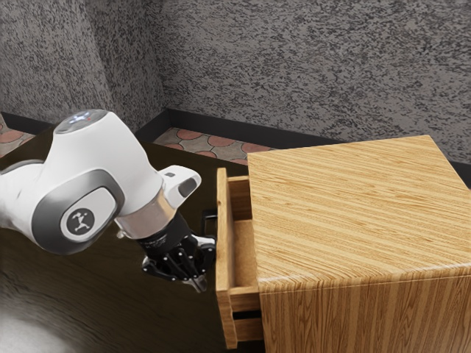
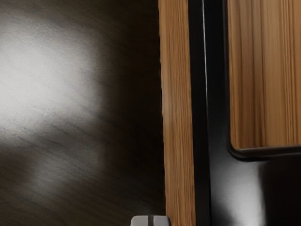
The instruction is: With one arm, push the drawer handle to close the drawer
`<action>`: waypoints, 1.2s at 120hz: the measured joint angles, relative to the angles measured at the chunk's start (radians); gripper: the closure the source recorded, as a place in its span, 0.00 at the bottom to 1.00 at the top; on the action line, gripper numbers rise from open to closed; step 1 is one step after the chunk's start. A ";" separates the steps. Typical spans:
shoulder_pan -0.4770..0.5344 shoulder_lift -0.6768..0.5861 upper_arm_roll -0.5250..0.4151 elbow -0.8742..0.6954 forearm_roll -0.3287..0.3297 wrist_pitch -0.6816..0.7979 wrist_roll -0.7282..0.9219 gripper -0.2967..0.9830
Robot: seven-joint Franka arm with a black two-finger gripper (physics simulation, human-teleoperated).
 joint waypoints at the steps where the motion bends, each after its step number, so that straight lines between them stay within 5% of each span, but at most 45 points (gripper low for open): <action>1: 0.000 0.004 -0.001 0.002 0.000 0.001 0.000 0.85; 59: 0.040 0.164 -0.092 0.143 0.029 0.058 -0.015 0.85; 92: 0.101 -0.081 -0.147 0.094 0.019 0.042 -0.047 0.85; 105: 0.149 -0.166 -0.056 0.074 0.025 -0.021 -0.062 0.85; 115: 0.345 -0.041 0.034 0.228 0.093 -0.117 -0.069 0.74; 122: 0.394 0.088 0.122 0.321 0.209 -0.187 -0.073 0.63; 144: 0.272 0.275 0.307 0.432 0.383 -0.342 -0.132 0.40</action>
